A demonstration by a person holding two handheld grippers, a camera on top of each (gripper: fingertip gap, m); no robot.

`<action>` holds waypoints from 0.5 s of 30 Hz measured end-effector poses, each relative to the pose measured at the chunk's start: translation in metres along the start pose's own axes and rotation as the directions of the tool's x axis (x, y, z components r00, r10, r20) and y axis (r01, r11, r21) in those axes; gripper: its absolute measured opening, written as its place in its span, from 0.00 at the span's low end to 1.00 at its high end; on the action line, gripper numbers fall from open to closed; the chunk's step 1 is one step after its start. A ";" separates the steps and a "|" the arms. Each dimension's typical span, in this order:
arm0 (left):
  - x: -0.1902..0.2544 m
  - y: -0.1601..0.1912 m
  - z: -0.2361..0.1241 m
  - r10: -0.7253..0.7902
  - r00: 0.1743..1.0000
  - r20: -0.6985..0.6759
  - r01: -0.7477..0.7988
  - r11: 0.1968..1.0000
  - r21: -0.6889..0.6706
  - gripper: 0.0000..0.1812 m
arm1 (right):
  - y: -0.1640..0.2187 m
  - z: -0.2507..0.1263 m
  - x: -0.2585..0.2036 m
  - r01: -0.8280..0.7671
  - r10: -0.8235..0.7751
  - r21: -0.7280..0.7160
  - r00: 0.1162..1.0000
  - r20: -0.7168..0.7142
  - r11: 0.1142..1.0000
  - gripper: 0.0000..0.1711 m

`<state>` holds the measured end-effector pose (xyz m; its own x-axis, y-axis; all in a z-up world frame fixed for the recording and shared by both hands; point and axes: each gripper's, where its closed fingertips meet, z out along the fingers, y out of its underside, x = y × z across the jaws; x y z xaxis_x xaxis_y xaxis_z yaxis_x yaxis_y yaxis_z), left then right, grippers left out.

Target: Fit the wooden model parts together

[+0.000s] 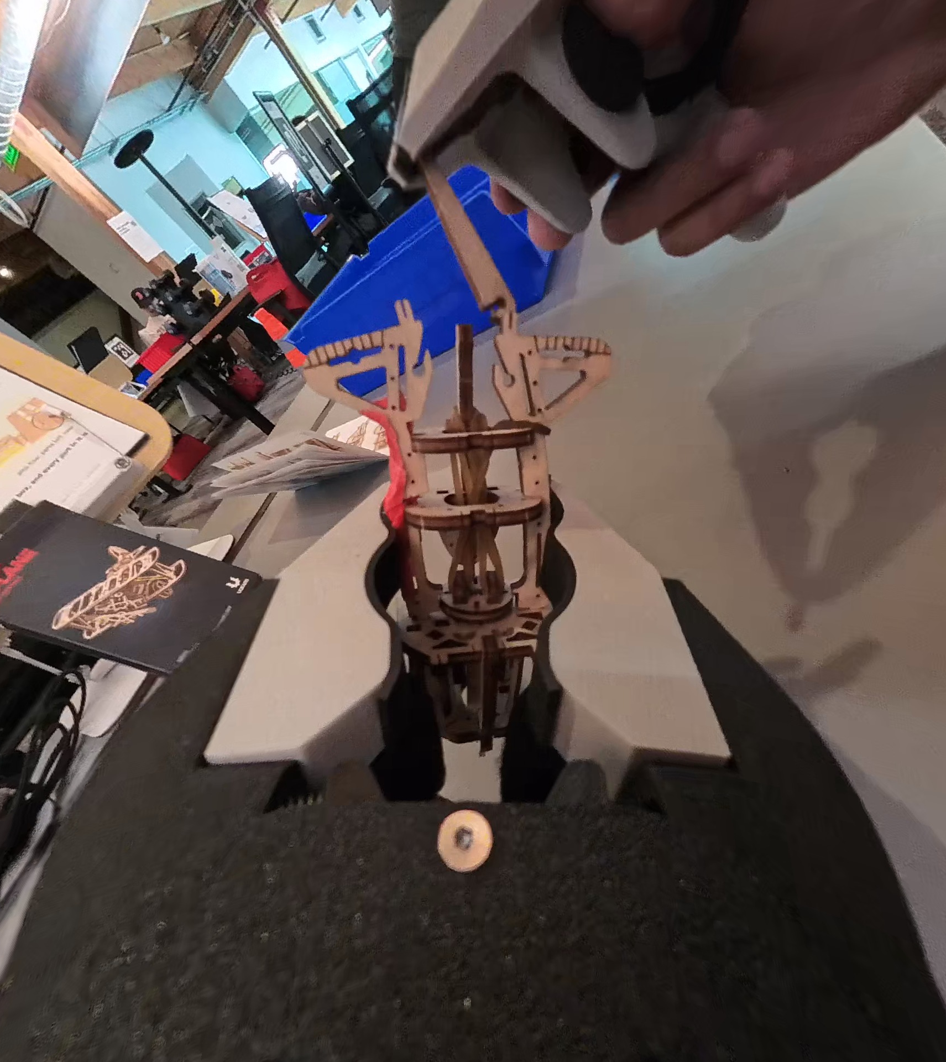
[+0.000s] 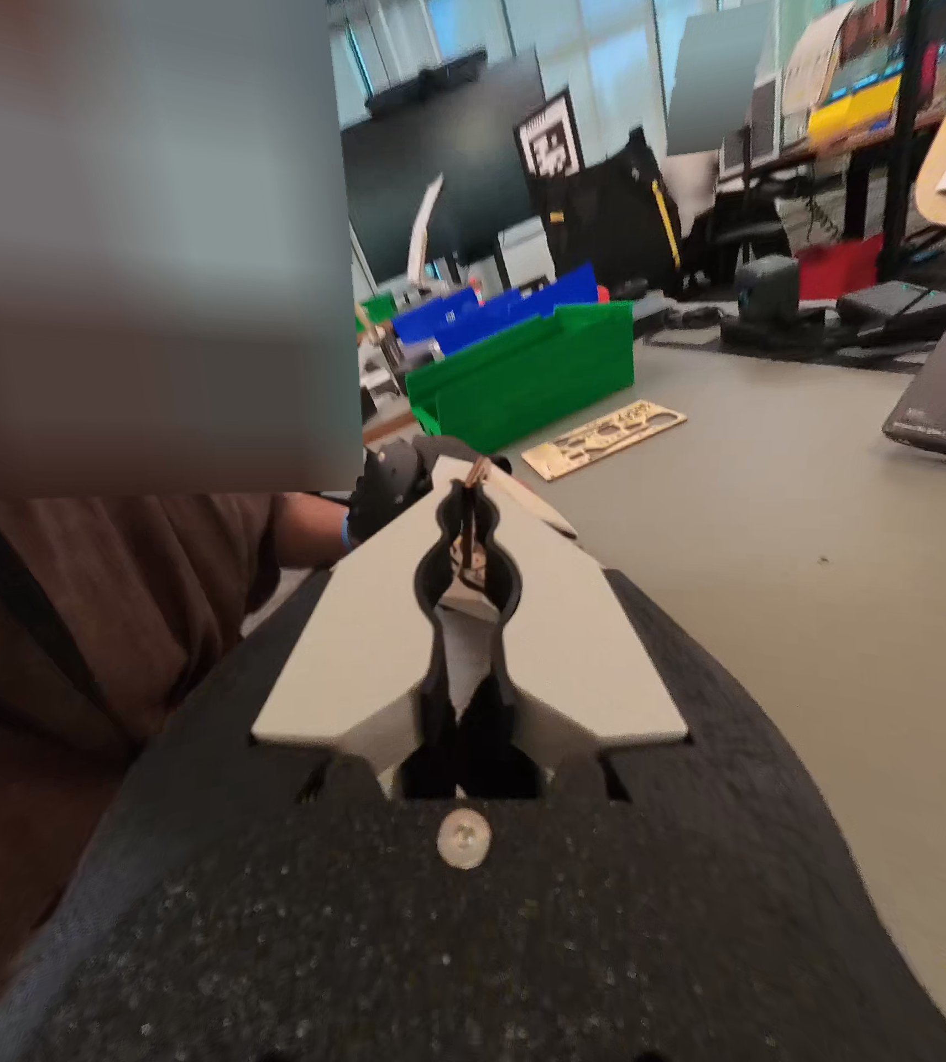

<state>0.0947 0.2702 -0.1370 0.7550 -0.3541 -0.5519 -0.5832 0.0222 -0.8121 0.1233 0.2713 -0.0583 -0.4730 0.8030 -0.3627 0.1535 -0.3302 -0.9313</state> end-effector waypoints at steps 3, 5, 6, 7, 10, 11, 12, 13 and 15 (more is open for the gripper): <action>0.003 0.006 0.001 0.018 1.000 -0.006 -0.018 1.000 -0.024 0.24 | 0.030 0.004 0.021 -0.086 0.072 -0.127 0.991 -0.108 0.988 0.00; 0.005 0.008 -0.001 0.054 0.999 -0.009 -0.054 0.998 -0.020 0.24 | 0.064 0.004 0.028 -0.163 0.128 -0.272 0.982 -0.142 0.949 0.01; 0.005 0.007 -0.003 0.051 0.999 -0.009 -0.051 0.999 -0.018 0.24 | 0.078 0.004 0.028 -0.188 0.147 -0.330 0.979 -0.144 0.925 0.00; 0.004 0.006 -0.004 0.044 0.999 -0.009 -0.044 0.999 -0.010 0.24 | 0.088 0.004 0.027 -0.196 0.151 -0.374 0.978 -0.146 0.907 0.00; 0.002 0.007 -0.006 0.034 0.999 -0.007 -0.034 0.999 -0.007 0.24 | 0.099 0.003 0.025 -0.144 0.088 -0.477 0.987 -0.138 0.867 0.00; 0.001 0.008 -0.006 0.036 0.999 -0.007 -0.036 0.999 -0.007 0.24 | 0.105 0.001 0.025 -0.123 0.059 -0.537 0.989 -0.135 0.835 0.00; 0.001 0.009 -0.006 0.038 0.999 -0.008 -0.038 0.999 -0.007 0.24 | 0.112 -0.002 0.026 -0.092 0.013 -0.598 0.991 -0.136 0.796 0.00; 0.001 0.009 -0.006 0.039 0.999 -0.007 -0.039 0.999 -0.006 0.24 | 0.116 -0.004 0.030 -0.053 -0.051 -0.638 0.988 -0.143 0.768 0.00; 0.002 0.009 -0.005 0.034 0.999 -0.013 -0.034 0.999 -0.006 0.24 | 0.120 -0.004 0.032 -0.011 -0.115 -0.670 0.983 -0.143 0.742 0.01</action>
<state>0.0894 0.2646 -0.1446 0.7309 -0.3649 -0.5768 -0.6104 0.0286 -0.7916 0.1304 0.2596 -0.1819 -0.3585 0.8983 -0.2540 0.7004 0.0790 -0.7094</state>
